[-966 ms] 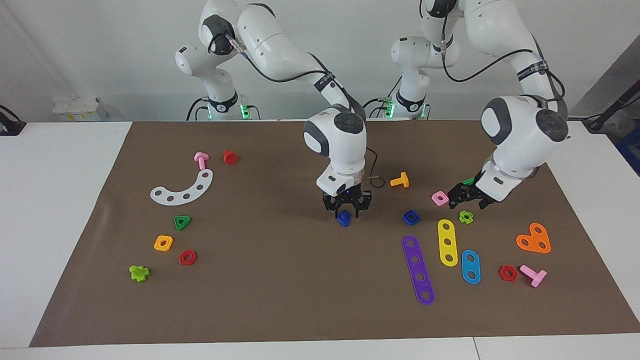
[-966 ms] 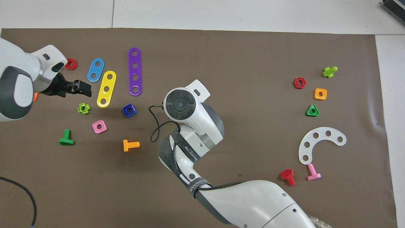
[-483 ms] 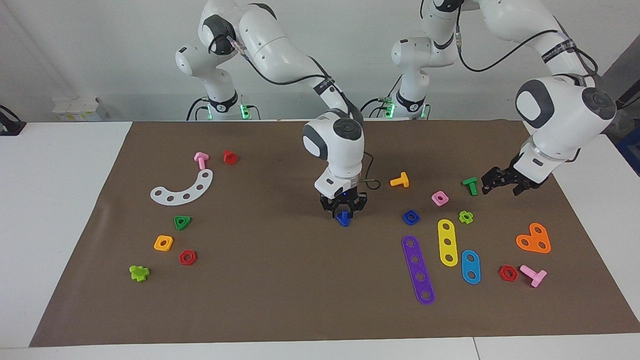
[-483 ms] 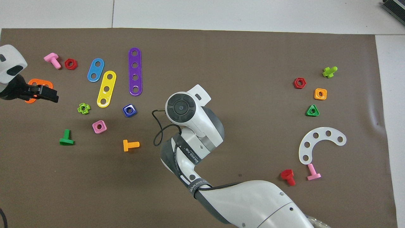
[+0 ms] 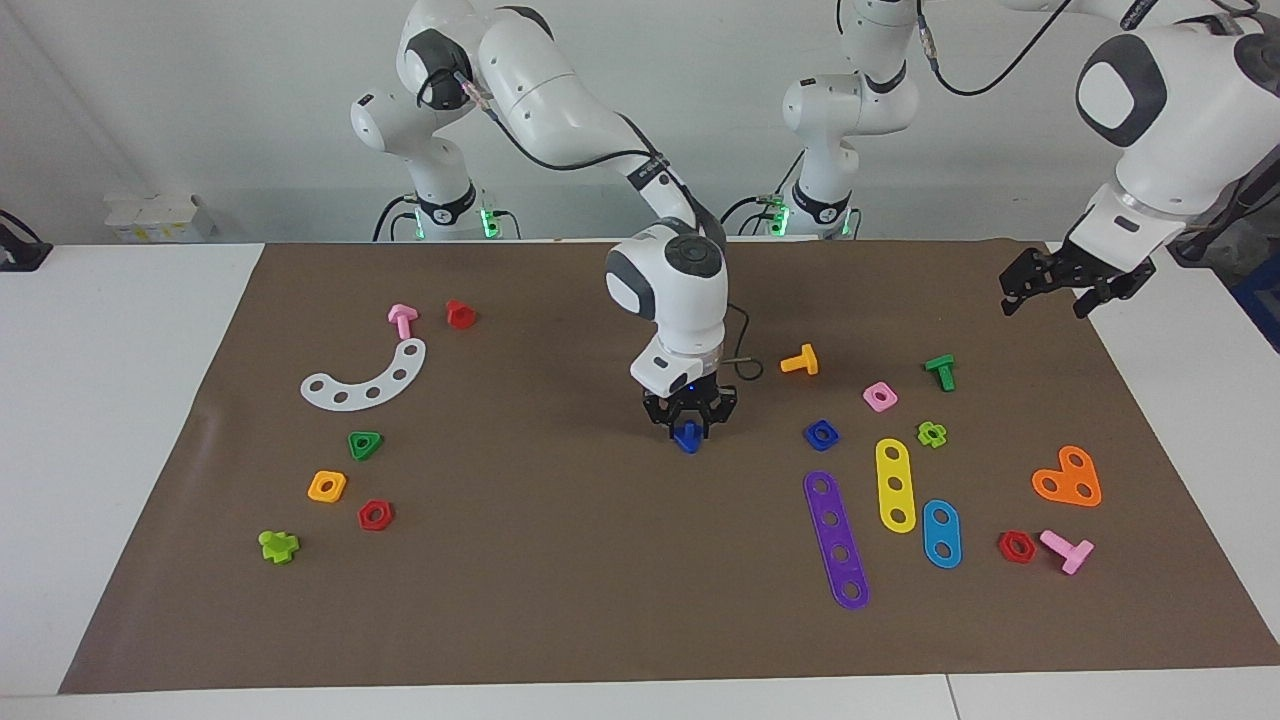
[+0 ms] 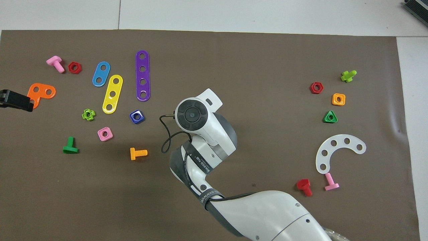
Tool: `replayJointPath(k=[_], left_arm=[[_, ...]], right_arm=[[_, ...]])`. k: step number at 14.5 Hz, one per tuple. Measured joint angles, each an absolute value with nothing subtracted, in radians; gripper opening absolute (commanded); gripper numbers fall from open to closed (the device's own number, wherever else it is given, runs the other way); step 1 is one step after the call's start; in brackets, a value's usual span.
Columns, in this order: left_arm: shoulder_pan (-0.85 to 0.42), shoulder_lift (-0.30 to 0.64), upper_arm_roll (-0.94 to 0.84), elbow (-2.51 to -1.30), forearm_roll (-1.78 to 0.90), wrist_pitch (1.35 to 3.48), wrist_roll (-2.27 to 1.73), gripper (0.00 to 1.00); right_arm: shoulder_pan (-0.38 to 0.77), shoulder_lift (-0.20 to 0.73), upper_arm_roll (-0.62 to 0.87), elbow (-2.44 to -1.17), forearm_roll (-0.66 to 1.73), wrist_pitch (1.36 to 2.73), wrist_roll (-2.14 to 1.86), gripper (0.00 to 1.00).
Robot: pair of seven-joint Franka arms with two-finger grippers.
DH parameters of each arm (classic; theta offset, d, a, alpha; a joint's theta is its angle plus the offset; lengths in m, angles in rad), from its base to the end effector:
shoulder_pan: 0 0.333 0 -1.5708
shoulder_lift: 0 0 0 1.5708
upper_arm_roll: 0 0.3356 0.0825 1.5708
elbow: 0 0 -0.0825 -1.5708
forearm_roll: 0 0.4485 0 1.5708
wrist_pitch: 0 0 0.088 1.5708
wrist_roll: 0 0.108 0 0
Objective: Unscrew and place screws in storage area
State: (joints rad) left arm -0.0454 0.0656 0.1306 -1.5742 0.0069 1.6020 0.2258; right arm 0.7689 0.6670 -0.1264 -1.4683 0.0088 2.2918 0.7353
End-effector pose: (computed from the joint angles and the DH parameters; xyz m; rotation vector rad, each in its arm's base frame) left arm 0.6390 0.0528 0.6030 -3.1237 0.2207 0.0614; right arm 0.6291 0.4933 0.2857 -3.0795 0.1000 -0.2599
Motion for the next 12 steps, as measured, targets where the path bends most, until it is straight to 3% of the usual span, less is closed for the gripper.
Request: replayJointPath(k=[9,12], left_arm=[[-0.046,0.037,0.125,-1.566,0.007,1.589,0.226,1.00],[-0.046,0.037,0.124,-1.546,0.007,1.584,0.226,1.00]], right_arm=[[0.762,0.655,-0.150,-1.464,-0.008,2.292,0.692,0.00],[0.693,0.584,-0.187,-1.477,-0.022,2.287,0.600,0.00]])
